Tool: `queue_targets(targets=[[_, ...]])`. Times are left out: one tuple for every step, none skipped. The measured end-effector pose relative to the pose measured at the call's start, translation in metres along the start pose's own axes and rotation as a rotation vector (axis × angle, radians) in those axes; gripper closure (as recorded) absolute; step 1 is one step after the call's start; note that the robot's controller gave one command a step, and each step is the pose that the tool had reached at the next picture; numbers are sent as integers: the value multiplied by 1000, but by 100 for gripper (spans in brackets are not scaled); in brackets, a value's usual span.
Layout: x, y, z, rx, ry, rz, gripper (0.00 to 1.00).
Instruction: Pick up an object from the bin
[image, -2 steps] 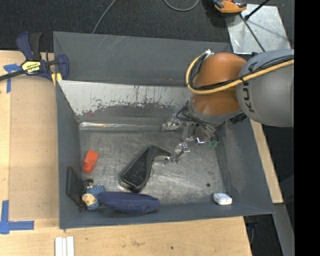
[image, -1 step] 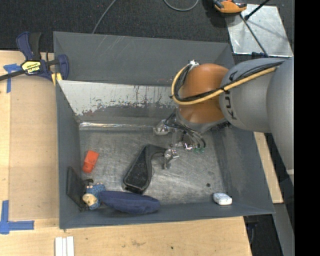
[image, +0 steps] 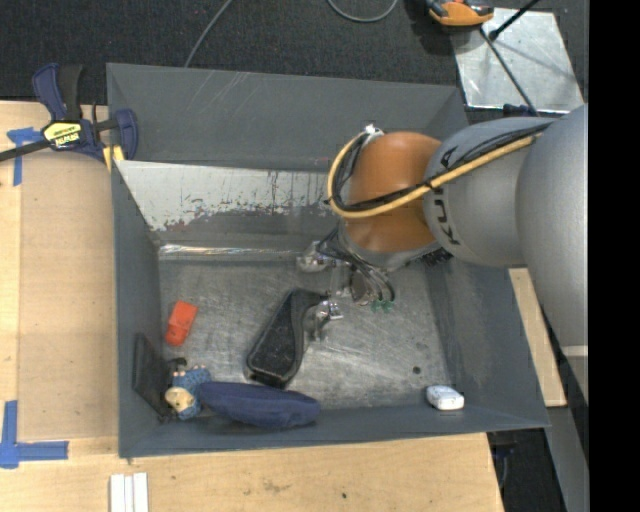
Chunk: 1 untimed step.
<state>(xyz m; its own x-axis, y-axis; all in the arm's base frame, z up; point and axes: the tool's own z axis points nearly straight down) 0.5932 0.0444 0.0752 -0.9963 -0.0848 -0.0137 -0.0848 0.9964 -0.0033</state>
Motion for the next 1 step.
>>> queue_targets(targets=[[19,-34,-164,-2,2,-247,0]])
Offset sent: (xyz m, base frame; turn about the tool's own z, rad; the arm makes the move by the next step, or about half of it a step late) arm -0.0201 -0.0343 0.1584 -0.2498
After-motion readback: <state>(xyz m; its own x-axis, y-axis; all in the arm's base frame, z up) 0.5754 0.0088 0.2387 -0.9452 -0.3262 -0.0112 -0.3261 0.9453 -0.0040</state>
